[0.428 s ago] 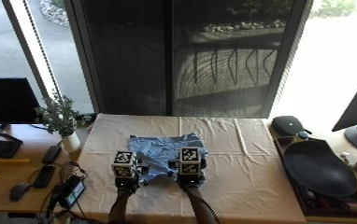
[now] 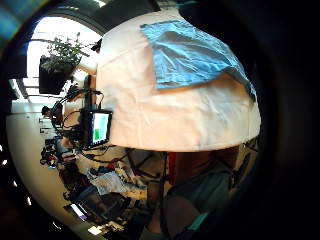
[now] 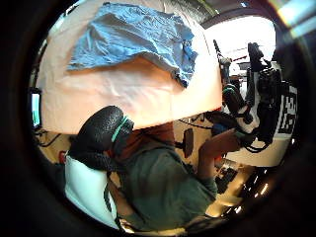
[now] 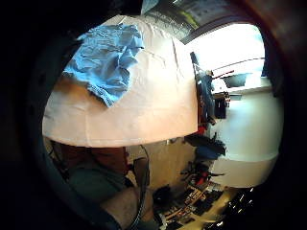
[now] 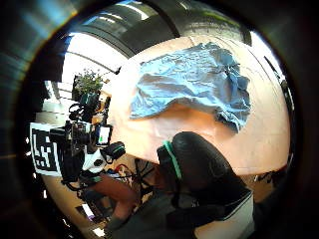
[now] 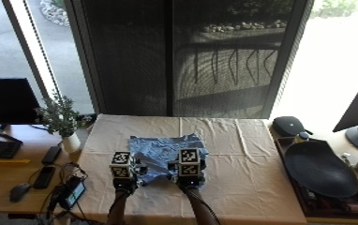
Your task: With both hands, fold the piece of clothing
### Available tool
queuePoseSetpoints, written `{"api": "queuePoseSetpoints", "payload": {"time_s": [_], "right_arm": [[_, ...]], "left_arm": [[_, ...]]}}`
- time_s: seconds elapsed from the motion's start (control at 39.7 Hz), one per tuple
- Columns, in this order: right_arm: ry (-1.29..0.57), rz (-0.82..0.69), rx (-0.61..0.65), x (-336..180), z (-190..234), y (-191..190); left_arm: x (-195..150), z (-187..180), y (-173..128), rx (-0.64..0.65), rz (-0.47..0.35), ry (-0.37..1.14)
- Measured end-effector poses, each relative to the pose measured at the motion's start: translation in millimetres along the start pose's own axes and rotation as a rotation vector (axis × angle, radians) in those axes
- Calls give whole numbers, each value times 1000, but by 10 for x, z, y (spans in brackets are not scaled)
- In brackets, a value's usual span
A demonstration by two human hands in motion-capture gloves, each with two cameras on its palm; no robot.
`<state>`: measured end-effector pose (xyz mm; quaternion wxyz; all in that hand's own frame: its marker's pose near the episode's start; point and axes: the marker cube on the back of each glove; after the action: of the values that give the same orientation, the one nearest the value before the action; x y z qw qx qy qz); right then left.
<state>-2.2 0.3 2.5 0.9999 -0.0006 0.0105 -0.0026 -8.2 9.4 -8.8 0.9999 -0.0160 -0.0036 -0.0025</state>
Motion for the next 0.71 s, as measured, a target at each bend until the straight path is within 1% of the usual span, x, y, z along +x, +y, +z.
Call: {"api": "queuePoseSetpoints", "payload": {"time_s": [0.13, 0.3, 0.35, 0.43, 0.48, 0.55, 0.63, 0.71], "right_arm": [[-8, -16, -17, 8, 11, -3], [-12, -1, -33, 121, 124, -57], [-5, 14, -52, 183, 253, -125], [13, 45, -93, 272, 526, -274], [18, 57, -131, 313, 744, -385], [12, 51, -192, 328, 1007, -488], [9, 48, -226, 299, 1152, -508], [3, 35, -260, 235, 1223, -464]], "left_arm": [[-23, -41, 46, -4, -5, -2], [-49, 14, -10, 13, -7, -8], [-62, 120, -109, 11, -3, -12], [-84, 392, -345, -12, 5, -14], [-97, 613, -516, -44, 10, -17], [-114, 901, -687, -116, 18, -34], [-113, 1089, -801, -139, 34, -61], [-116, 1103, -793, -110, 35, -95]]}}
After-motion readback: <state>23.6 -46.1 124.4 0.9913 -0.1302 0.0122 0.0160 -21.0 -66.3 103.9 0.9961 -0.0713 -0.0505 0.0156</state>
